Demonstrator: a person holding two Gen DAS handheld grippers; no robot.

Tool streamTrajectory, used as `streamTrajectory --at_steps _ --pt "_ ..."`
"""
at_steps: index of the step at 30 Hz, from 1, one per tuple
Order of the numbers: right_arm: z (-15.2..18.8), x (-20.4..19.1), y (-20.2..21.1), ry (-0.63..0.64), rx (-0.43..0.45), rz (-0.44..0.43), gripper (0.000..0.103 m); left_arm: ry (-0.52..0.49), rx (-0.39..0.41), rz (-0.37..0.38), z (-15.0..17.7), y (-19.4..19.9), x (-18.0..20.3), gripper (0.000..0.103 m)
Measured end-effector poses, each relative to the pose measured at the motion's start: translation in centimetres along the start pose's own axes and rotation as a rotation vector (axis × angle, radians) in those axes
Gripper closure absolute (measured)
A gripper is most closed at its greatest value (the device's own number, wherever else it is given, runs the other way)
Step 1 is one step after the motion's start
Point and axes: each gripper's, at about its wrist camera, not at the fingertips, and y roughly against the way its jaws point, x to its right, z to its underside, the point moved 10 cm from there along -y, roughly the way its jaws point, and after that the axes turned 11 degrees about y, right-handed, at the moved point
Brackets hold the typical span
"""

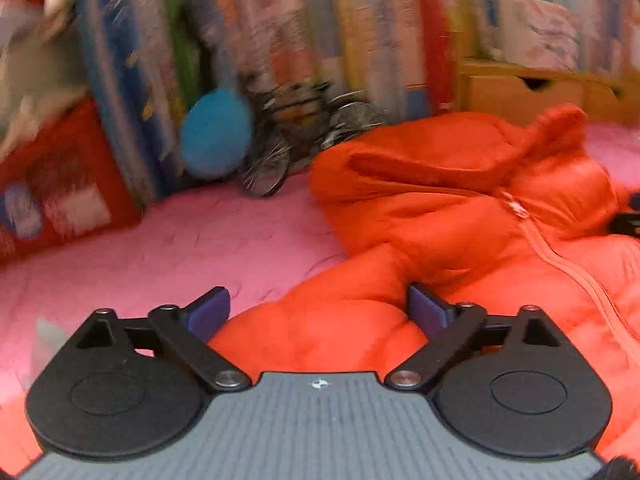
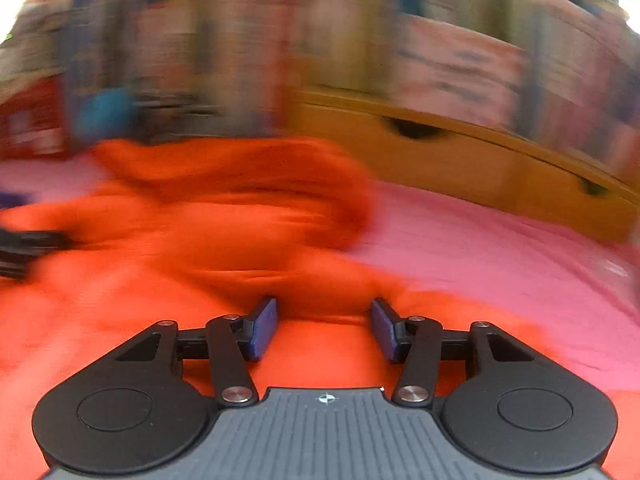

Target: Fold clothes

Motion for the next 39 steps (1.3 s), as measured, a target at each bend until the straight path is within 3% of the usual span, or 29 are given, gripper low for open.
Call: streamTrajectory --at_steps 1,2,4,5,7,9,13,15,17,19,21,24,26,28,31,33,35,36,37,38,39 --pt "0.3 1.2 0.0 -0.013 -0.011 0.033 0.051 0.0 0.011 -0.017 -0.1 0.2 -0.4 0.006" --pt "0.7 2.4 0.0 -0.027 -0.021 0.066 0.043 -0.004 0.032 -0.032 -0.2 0.6 -0.6 0.008" --pt "1.4 4.8 0.1 -0.053 -0.043 0.132 0.035 0.003 0.06 -0.002 -0.4 1.8 -1.2 0.012" --pt "1.6 5.6 0.3 -0.063 -0.04 0.136 0.035 0.014 0.068 0.036 -0.5 2.5 -1.7 0.012" --pt "1.6 5.7 1.3 -0.072 0.007 0.058 0.031 0.029 0.086 0.097 -0.9 3.3 -2.7 0.006" --pt "1.3 5.5 1.5 -0.056 0.035 -0.003 0.0 0.03 0.11 0.123 -1.7 2.8 -3.7 0.0" --pt "0.6 4.8 0.9 0.001 0.06 -0.098 0.0 0.014 -0.017 0.166 -1.4 0.3 -4.2 0.0" --pt "0.9 5.0 -0.9 0.031 0.007 -0.098 0.0 -0.045 -0.059 0.178 -0.7 -0.6 -3.3 0.0" --pt "1.2 4.6 -1.8 0.006 -0.016 -0.157 0.001 -0.1 -0.081 0.185 0.0 -1.2 -2.4 0.0" --pt "1.3 4.0 -1.6 -0.004 -0.011 -0.213 0.007 -0.092 -0.098 0.212 0.4 -1.5 -2.1 0.0" --pt "1.0 3.5 -1.2 0.024 0.013 -0.234 0.024 -0.039 -0.126 0.244 0.5 -2.0 -2.4 0.0" --pt "0.7 2.8 -0.5 0.055 0.029 -0.256 0.044 -0.06 -0.151 0.247 0.5 -2.3 -2.4 0.0" --pt "0.7 2.5 0.2 0.066 0.035 -0.261 0.052 -0.051 -0.153 0.256 0.6 -1.7 -2.4 0.007" --pt "0.8 2.5 0.6 0.074 0.042 -0.259 0.053 -0.053 -0.117 0.295 0.6 -0.5 -2.6 0.01" --pt "0.9 2.7 0.6 0.059 0.057 -0.26 0.051 -0.04 -0.108 0.318 0.9 0.1 -3.5 0.001" --pt "0.9 2.6 0.5 0.057 0.063 -0.254 0.05 -0.026 -0.154 0.294 1.3 -0.7 -3.7 0.0" --pt "1.0 2.6 0.6 0.053 0.066 -0.243 0.051 -0.036 -0.145 0.249 1.6 -0.6 -3.3 0.002" --pt "1.0 2.5 0.7 0.052 0.065 -0.236 0.053 -0.036 -0.128 0.225 1.7 -0.3 -2.8 0.008" --pt "1.0 2.4 0.8 0.049 0.062 -0.231 0.056 -0.034 -0.111 0.219 1.8 0.2 -2.4 0.03" --pt "1.1 2.2 0.9 0.049 0.058 -0.227 0.068 -0.038 -0.096 0.217 2.0 0.9 -1.9 0.049" --pt "1.1 1.8 1.2 0.069 0.055 -0.212 0.08 -0.054 -0.078 0.201 2.0 1.5 -1.4 0.058"
